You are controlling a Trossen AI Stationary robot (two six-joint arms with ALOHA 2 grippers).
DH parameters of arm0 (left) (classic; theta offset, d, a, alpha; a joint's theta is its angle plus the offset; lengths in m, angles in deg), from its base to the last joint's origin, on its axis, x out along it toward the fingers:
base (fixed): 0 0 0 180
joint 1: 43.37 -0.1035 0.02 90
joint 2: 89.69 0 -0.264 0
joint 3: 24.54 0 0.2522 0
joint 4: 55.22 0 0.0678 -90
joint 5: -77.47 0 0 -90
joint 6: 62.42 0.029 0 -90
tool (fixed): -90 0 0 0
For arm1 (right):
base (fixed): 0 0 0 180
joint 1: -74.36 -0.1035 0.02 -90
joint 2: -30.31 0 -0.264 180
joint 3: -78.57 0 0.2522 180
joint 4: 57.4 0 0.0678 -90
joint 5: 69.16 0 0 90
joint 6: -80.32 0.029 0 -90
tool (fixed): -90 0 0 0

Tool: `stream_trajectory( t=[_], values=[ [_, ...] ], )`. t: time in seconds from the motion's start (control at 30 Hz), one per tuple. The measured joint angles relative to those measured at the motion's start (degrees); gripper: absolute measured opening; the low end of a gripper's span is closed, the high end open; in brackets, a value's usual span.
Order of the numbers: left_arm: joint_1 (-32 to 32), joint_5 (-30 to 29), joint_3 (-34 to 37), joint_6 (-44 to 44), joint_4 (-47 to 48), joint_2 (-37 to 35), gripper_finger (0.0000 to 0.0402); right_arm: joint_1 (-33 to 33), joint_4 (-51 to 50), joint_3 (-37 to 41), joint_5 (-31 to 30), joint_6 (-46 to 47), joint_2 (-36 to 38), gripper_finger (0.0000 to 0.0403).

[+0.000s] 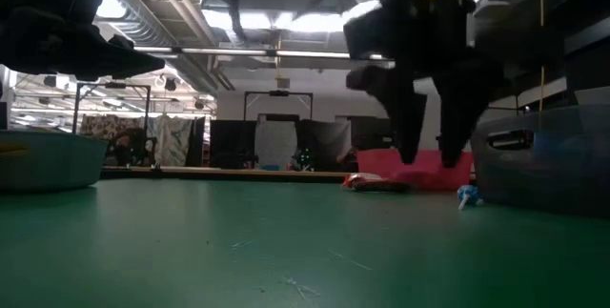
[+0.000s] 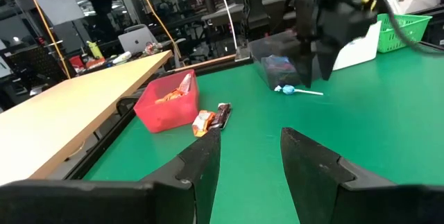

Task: Sort candy
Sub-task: Put the blue candy into the white bin

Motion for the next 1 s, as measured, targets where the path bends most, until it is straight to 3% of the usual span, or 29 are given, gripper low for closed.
stream_trajectory(
  t=[0.3,1.0],
  values=[
    [0.0,0.0,0.0,0.0,0.0,0.0,0.0141,0.1,-6.4,0.0,-0.6,-5.1,-4.6,0.0198],
    [0.0,0.0,0.0,0.0,0.0,0.0,0.0141,0.0,-6.7,-0.1,-3.6,-5.1,-7.7,0.0196]
  ],
)
